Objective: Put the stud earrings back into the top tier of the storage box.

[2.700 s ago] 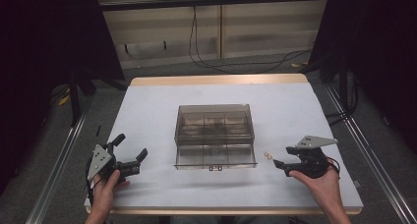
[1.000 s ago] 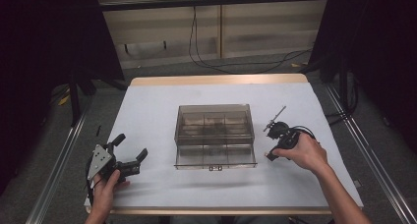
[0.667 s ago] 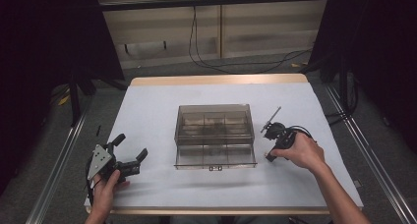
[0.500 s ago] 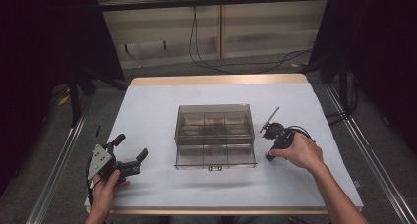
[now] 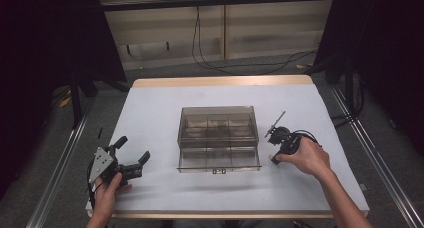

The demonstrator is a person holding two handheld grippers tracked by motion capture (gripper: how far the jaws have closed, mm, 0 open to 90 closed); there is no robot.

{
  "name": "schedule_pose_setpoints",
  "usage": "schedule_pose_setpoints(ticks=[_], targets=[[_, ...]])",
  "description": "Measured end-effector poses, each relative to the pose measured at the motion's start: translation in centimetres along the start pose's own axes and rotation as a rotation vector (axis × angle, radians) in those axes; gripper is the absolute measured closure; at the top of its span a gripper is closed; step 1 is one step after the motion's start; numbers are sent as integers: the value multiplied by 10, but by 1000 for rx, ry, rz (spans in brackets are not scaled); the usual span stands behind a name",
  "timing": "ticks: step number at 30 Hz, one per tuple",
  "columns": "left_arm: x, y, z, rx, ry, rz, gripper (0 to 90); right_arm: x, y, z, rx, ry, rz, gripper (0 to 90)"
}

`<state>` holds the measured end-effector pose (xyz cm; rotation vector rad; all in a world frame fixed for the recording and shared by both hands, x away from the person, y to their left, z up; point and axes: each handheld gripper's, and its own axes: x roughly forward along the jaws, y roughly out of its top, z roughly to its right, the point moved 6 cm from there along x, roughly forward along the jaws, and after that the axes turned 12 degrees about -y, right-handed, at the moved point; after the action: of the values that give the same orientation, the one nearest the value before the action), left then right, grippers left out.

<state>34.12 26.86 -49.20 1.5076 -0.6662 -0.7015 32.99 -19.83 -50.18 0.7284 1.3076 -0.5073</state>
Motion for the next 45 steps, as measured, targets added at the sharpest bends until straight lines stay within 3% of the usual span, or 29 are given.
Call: schedule_pose_setpoints(ticks=[8, 17, 19, 25, 37, 41, 45], targets=[[0, 0, 0, 4, -1, 0, 6, -9, -6, 0, 29, 20, 48, 844], [0, 0, 0, 0, 0, 0, 6, -25, -10, 4, 66, 48, 185, 843], [0, 0, 0, 4, 0, 0, 6, -33, -11, 1, 66, 62, 239, 844], [0, 0, 0, 0, 0, 0, 6, -39, -12, -5, 23, 58, 284, 844], [1, 0, 1, -7, -5, 3, 6, -63, -14, 2, 59, 58, 459, 845], [1, 0, 1, -7, -4, 2, 6, -83, -9, -2, 36, 42, 567, 845], [1, 0, 1, -7, -5, 3, 6, -94, -4, -9, 4, 33, 594, 845]])
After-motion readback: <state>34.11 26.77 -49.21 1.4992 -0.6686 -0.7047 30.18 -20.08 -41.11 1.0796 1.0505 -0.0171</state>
